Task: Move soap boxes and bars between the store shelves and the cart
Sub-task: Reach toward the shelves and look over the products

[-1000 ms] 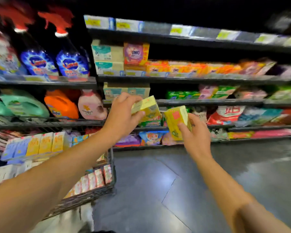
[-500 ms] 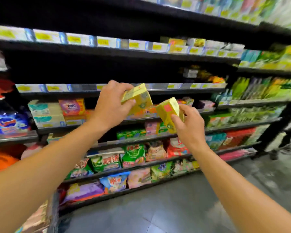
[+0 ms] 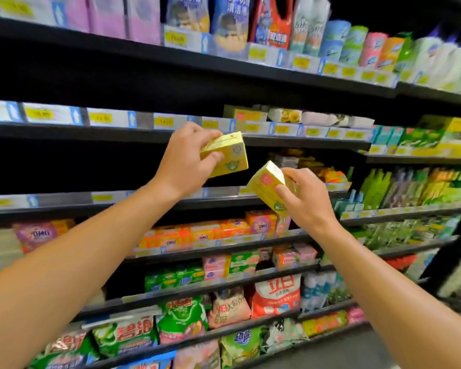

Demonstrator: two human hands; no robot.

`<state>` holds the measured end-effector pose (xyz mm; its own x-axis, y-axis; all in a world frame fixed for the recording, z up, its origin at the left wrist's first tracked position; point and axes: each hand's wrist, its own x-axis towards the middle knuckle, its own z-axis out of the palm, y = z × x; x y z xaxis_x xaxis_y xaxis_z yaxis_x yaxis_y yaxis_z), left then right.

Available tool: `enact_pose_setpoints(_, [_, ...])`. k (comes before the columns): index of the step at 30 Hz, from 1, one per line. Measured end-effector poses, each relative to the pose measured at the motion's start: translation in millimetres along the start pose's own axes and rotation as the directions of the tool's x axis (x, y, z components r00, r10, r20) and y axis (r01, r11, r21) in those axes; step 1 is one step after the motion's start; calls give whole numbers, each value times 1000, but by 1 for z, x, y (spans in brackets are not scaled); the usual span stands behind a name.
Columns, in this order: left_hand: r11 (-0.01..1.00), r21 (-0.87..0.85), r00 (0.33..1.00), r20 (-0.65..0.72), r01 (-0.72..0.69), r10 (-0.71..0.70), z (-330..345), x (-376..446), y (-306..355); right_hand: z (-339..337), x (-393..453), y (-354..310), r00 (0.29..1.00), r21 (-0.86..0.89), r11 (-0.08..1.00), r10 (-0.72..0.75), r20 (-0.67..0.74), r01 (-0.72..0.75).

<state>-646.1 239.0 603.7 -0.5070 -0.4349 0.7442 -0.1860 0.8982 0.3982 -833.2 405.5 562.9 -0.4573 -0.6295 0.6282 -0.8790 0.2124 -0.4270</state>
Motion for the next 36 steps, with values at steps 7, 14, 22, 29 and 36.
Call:
enact_pose_setpoints(7, [996, 76, 999, -4, -46, 46, 45, 94, 6, 3, 72, 50, 995, -40, 995, -96, 6, 96])
enact_pose_setpoints(14, [980, 196, 999, 7, -37, 36, 79, 170, 9, 16, 125, 98, 984, 9, 987, -161, 70, 161])
enact_pose_setpoints(22, [932, 362, 999, 33, -7, -5, 106, 209, 9, 27, 175, 136, 950, 131, 956, -281, 136, 263])
enact_pose_setpoints(29, [910, 415, 996, 70, 22, -56, 126, 217, 11, 33, 190, 149, 925, 225, 920, -356, 135, 321])
enact_pose_setpoints(36, [898, 427, 992, 23, 105, -127, 137, 222, 6, 45, 198, 155, 921, 261, 911, -362, 143, 318])
